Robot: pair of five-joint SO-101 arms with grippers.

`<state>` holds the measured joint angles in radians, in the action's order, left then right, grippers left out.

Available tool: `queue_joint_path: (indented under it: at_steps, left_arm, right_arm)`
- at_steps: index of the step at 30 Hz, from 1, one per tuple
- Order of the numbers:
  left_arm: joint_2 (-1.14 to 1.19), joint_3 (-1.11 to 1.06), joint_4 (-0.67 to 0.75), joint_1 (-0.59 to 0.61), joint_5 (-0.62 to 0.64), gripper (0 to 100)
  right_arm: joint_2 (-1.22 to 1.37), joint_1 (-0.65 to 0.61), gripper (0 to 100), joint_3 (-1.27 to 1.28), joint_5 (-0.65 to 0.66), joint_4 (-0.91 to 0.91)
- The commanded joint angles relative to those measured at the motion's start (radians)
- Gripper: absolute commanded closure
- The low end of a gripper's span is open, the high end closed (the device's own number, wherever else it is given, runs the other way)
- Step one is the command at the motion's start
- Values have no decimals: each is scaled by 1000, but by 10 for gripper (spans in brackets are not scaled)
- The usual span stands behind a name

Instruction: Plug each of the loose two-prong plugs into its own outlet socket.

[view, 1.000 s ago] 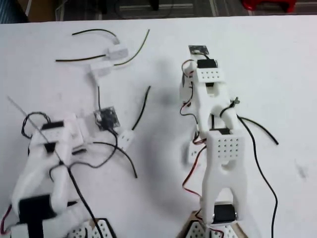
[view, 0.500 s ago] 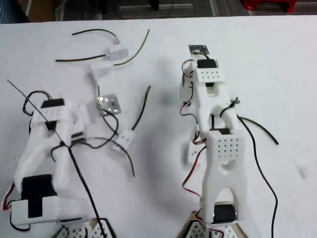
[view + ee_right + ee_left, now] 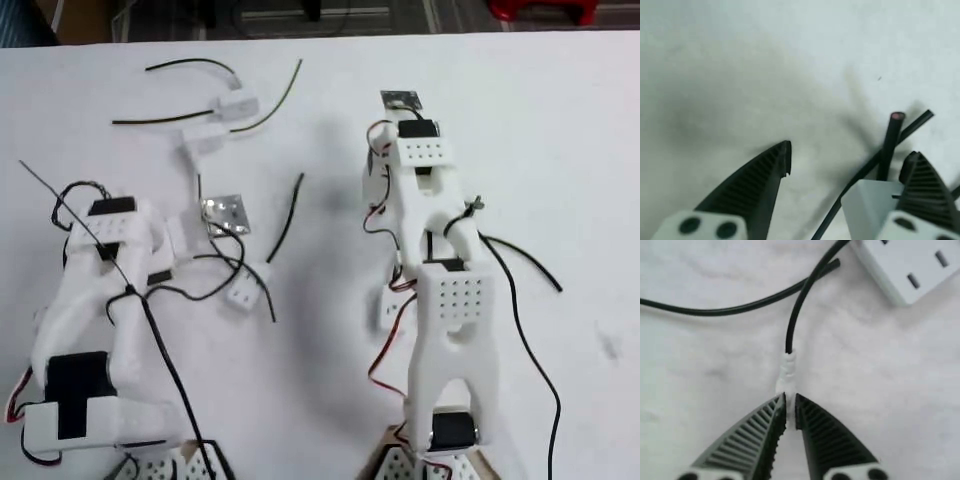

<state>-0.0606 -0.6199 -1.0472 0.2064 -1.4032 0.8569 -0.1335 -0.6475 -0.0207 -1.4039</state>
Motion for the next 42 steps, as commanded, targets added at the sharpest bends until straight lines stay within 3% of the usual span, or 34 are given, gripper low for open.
queue_joint_path:
  at_steps: [1,4,10,14,27,30,42]
  left_arm:
    - [1,-2,-2,-51,-89,852]
    - [1,-2,0,-76,-57,802]
    - [8,-6,26,-74,-55,801]
    - [93,43,57,-31,-55,864]
    - [341,371,-207,2,-51,906]
    - [355,390,-222,7,-51,984]
    - [305,396,-301,10,-51,976]
  right_arm:
    - [-8,21,651,-9,-3,16]
    - [-8,28,651,-9,-5,16]
    - [-8,30,651,-11,-6,16]
    - [-8,30,651,-11,-6,16]
    - [-8,30,651,-11,-6,16]
    - [-8,30,651,-11,-6,16]
    - [-8,30,651,-11,-6,18]
